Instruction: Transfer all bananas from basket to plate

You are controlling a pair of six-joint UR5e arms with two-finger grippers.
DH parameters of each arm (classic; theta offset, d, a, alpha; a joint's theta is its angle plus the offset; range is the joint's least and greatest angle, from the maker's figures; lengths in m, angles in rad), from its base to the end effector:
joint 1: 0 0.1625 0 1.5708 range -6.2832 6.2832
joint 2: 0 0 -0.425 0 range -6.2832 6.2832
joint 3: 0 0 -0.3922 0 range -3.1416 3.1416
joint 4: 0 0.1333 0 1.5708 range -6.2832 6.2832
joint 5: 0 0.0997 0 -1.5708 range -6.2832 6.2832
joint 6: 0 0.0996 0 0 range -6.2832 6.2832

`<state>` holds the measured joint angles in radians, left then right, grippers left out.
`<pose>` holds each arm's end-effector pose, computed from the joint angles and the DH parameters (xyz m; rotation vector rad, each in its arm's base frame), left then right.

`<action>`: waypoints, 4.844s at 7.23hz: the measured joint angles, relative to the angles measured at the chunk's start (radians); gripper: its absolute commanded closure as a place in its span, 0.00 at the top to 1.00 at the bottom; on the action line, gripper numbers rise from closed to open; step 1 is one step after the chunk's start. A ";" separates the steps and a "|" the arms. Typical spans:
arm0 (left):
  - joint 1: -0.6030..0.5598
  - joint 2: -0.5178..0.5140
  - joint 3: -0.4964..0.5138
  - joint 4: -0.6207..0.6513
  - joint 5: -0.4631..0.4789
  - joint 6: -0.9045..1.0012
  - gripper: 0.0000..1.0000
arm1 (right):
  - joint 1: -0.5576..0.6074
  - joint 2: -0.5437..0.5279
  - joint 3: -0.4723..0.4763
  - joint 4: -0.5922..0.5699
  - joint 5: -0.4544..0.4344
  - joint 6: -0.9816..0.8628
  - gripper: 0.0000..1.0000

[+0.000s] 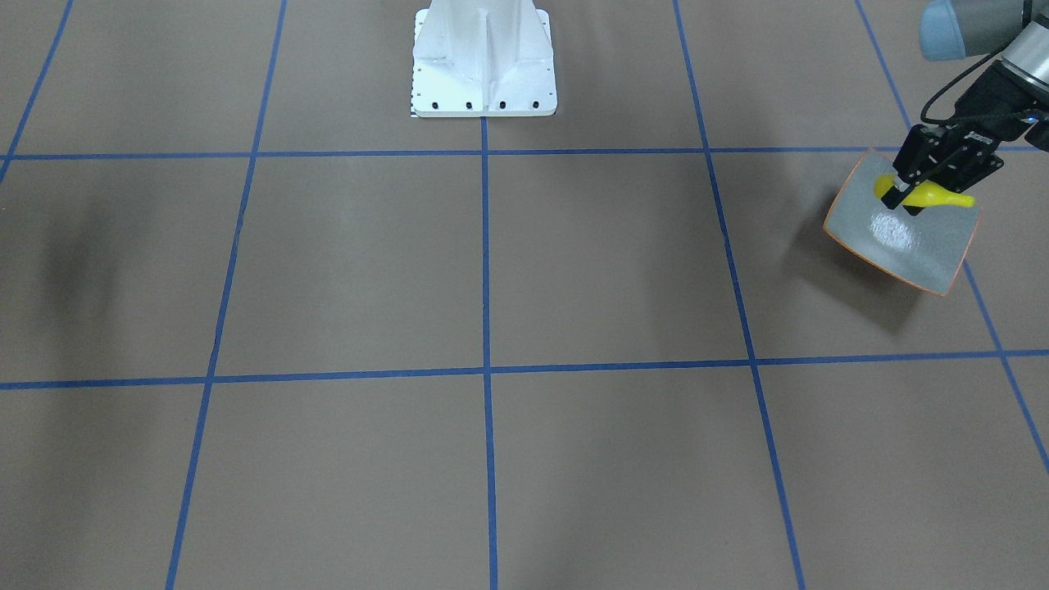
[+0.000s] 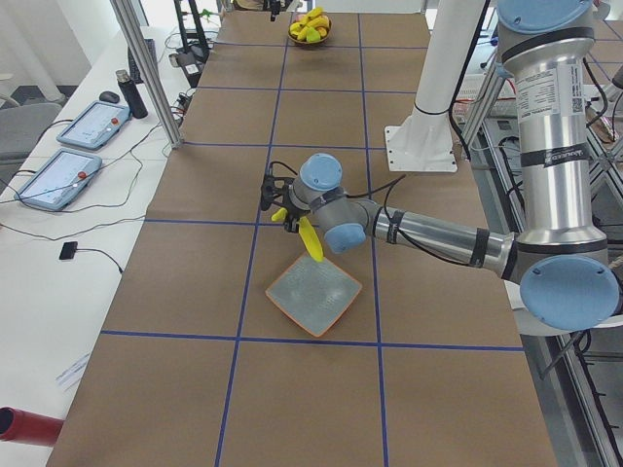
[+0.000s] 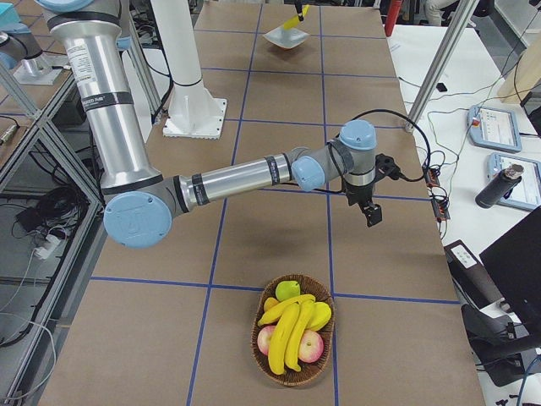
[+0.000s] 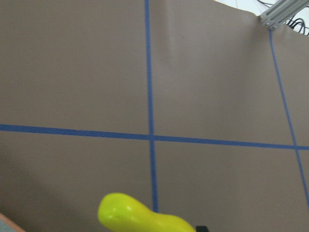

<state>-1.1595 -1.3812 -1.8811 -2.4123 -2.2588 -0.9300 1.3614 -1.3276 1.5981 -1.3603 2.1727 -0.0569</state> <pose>0.1075 -0.4216 0.4948 0.3279 1.0649 -0.1332 -0.0509 -0.6094 0.4968 0.4225 -0.6277 -0.3983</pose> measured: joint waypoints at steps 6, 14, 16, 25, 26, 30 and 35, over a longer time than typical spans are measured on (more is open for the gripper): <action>0.086 0.065 0.048 0.111 0.233 0.131 0.00 | 0.007 -0.004 -0.004 -0.001 0.001 -0.020 1.00; 0.178 0.082 0.050 0.111 0.265 0.131 0.73 | 0.007 -0.004 -0.006 -0.001 -0.002 -0.017 1.00; 0.178 0.072 0.049 0.108 0.265 0.133 1.00 | 0.007 -0.004 -0.006 -0.003 -0.002 -0.017 1.00; 0.083 0.048 -0.029 0.103 0.082 0.245 1.00 | 0.204 -0.275 -0.038 -0.014 0.041 -0.493 1.00; 0.082 0.048 -0.032 0.102 0.081 0.246 1.00 | 0.220 -0.332 -0.038 0.021 0.044 -0.568 1.00; 0.081 0.051 -0.034 0.100 0.081 0.246 1.00 | 0.231 -0.448 -0.168 0.343 0.025 -0.663 0.94; 0.077 0.053 -0.034 0.096 0.082 0.246 1.00 | 0.230 -0.446 -0.196 0.386 -0.052 -0.695 0.80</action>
<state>-1.0829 -1.3280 -1.9146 -2.3162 -2.1768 -0.6842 1.5915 -1.7734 1.4018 -0.9748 2.1208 -0.7518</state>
